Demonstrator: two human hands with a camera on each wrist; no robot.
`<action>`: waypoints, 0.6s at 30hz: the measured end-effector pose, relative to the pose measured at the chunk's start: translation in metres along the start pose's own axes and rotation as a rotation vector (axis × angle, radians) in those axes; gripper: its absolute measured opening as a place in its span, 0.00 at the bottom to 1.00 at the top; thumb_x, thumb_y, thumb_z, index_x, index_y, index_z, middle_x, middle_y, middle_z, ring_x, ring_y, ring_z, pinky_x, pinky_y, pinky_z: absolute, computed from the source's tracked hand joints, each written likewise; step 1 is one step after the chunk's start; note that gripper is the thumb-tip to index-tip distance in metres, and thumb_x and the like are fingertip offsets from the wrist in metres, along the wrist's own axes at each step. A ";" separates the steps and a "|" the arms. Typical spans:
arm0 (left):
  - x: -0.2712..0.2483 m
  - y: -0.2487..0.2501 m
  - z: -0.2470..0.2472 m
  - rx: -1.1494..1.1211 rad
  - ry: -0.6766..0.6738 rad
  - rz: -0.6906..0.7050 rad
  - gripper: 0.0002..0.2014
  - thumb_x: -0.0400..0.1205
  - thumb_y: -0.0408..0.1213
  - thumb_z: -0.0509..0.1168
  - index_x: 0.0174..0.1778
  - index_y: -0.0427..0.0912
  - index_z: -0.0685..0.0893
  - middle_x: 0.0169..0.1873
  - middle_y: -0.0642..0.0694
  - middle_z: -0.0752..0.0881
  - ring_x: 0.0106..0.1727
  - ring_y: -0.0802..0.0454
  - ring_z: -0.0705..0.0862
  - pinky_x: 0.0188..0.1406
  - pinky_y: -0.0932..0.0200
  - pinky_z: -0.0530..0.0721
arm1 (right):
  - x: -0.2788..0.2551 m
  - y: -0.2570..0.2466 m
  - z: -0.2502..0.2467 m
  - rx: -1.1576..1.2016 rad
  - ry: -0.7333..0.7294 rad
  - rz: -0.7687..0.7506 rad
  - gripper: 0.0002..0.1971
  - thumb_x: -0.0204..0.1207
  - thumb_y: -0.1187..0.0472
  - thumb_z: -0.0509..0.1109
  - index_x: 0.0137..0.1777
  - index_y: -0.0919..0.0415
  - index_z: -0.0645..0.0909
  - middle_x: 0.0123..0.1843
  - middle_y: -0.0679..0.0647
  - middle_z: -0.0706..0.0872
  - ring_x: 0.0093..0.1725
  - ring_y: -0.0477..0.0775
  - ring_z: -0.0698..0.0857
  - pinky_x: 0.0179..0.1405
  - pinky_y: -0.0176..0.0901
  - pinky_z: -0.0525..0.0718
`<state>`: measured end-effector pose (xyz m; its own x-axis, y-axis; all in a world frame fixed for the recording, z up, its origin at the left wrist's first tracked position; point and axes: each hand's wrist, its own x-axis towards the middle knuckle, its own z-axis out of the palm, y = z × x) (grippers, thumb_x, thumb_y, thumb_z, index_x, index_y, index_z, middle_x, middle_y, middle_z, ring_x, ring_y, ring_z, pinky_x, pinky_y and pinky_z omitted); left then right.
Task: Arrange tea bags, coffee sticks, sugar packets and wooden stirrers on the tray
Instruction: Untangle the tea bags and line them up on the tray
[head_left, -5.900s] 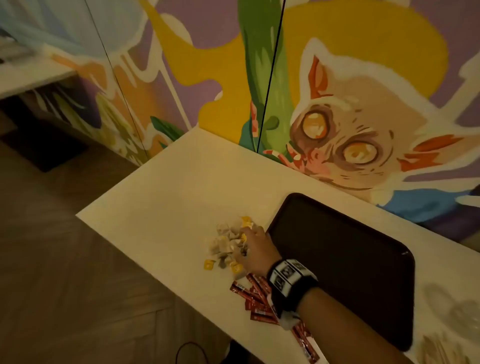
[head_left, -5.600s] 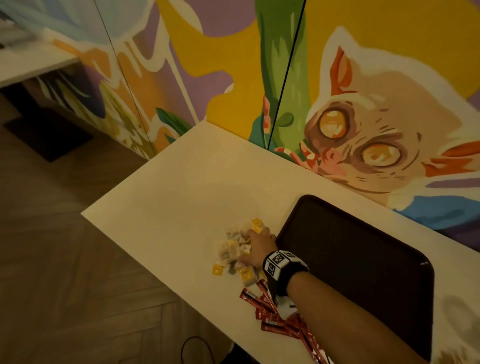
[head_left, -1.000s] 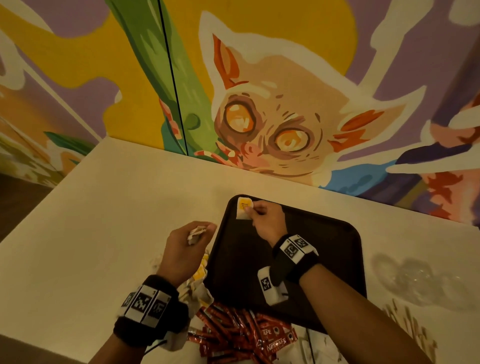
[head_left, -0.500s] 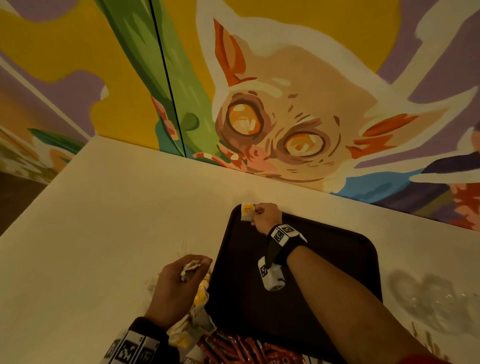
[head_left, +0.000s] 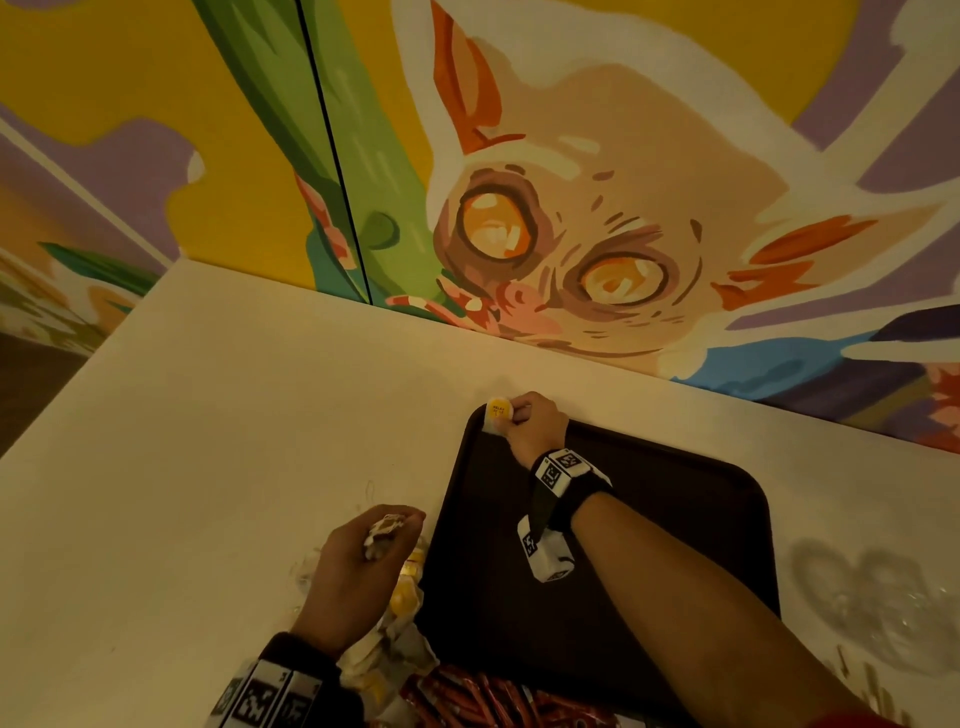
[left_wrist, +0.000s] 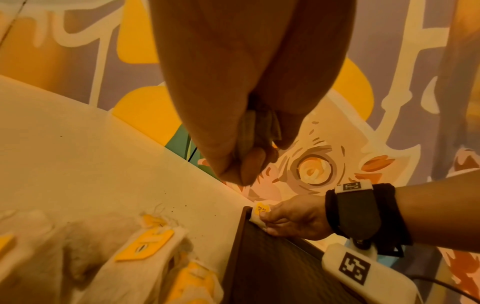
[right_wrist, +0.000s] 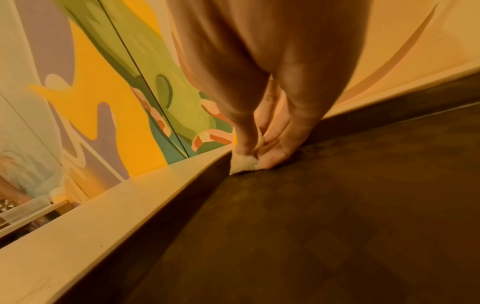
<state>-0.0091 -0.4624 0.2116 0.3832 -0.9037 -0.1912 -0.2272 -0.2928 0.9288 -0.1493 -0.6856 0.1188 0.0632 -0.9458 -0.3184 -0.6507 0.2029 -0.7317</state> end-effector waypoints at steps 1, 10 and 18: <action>0.000 0.000 0.000 -0.003 0.001 -0.005 0.06 0.82 0.33 0.68 0.45 0.46 0.90 0.41 0.63 0.89 0.45 0.66 0.86 0.42 0.78 0.78 | -0.002 0.000 0.000 0.006 0.010 0.000 0.13 0.71 0.68 0.80 0.54 0.65 0.84 0.49 0.59 0.90 0.48 0.52 0.88 0.34 0.21 0.76; -0.003 -0.003 0.001 -0.039 0.005 -0.022 0.06 0.82 0.33 0.67 0.45 0.46 0.90 0.39 0.55 0.90 0.43 0.58 0.87 0.40 0.72 0.81 | -0.002 -0.002 0.014 0.060 0.062 0.008 0.25 0.65 0.69 0.84 0.59 0.68 0.77 0.50 0.65 0.90 0.52 0.59 0.90 0.52 0.46 0.88; -0.006 0.006 -0.001 -0.206 -0.034 -0.084 0.05 0.82 0.31 0.67 0.48 0.42 0.88 0.32 0.35 0.86 0.28 0.50 0.84 0.28 0.59 0.83 | -0.012 -0.002 -0.002 0.054 0.028 0.012 0.28 0.67 0.66 0.84 0.64 0.64 0.75 0.51 0.60 0.89 0.49 0.53 0.88 0.42 0.36 0.84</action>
<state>-0.0123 -0.4582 0.2183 0.3615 -0.8900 -0.2779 -0.0068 -0.3005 0.9537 -0.1498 -0.6750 0.1255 0.0341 -0.9499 -0.3106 -0.6096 0.2265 -0.7597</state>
